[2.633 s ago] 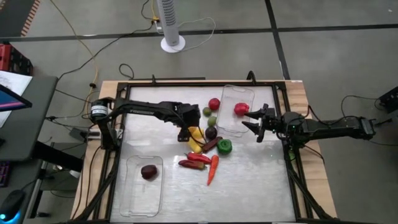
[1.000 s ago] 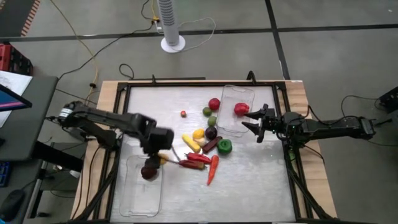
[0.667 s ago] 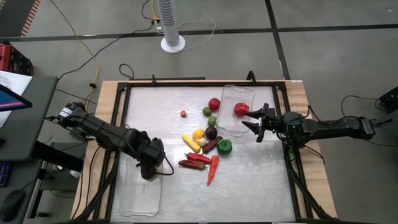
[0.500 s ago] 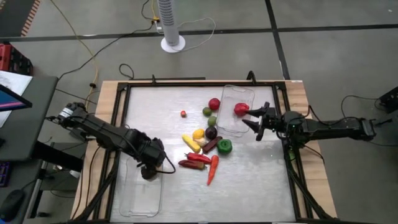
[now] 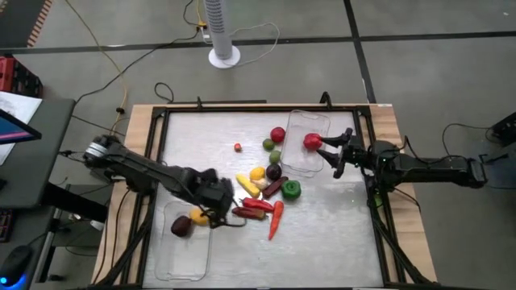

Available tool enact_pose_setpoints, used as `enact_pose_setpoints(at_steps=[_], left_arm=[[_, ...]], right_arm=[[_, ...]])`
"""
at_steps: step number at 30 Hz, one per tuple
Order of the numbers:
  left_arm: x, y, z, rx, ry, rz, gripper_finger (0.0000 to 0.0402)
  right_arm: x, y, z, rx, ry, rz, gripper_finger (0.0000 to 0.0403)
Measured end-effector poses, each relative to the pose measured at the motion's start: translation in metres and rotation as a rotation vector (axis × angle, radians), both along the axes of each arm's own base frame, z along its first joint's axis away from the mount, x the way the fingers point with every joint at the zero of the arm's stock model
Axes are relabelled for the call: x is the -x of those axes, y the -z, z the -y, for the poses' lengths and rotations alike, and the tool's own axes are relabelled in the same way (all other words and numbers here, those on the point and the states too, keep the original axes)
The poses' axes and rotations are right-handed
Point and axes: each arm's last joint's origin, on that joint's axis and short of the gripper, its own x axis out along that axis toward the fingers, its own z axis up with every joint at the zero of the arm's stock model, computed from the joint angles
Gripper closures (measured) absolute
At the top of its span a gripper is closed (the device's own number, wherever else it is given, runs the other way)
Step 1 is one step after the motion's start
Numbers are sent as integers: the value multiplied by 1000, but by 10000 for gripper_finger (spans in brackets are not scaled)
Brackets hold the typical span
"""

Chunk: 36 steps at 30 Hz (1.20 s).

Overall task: Sort produce into baskets
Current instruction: Put the bottom dark red chili pepper into the top transparent bin

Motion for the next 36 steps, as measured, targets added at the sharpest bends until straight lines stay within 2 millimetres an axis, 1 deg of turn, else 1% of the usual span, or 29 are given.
enact_pose_setpoints(at_steps=[3, 5, 9, 12, 18, 22, 24, 27, 31, 36], left_arm=[[-23, 22, 0, -8, 88, -1, 99], [-35, 38, 0, -24, 135, -25, 99], [-49, 67, -3, -83, 202, -95, 99], [-56, 83, -3, -110, 240, -124, 99], [-62, 100, 2, -62, 308, -154, 100], [-64, 102, 2, -79, 307, -147, 106], [-66, 103, 2, -96, 303, -132, 119], [-67, 107, 2, -107, 315, -143, 152], [-68, 118, 3, -95, 351, -175, 209], [-69, 119, 2, -109, 352, -175, 284]], right_arm=[[0, 0, 0, 0, -2, 3, 147], [0, -1, 0, 0, -2, 6, 147], [0, 0, 0, -12, -3, 6, 147], [0, 1, 0, -28, -7, 0, 147], [-1, 4, -2, -50, -20, -21, 147], [-1, 4, -4, -55, -29, -20, 147], [-1, 4, -4, -56, -31, -21, 147], [-1, 5, -4, -64, -29, -25, 147], [-1, 5, -4, -65, -23, -25, 147], [-1, 5, -4, -65, -23, -27, 147]])
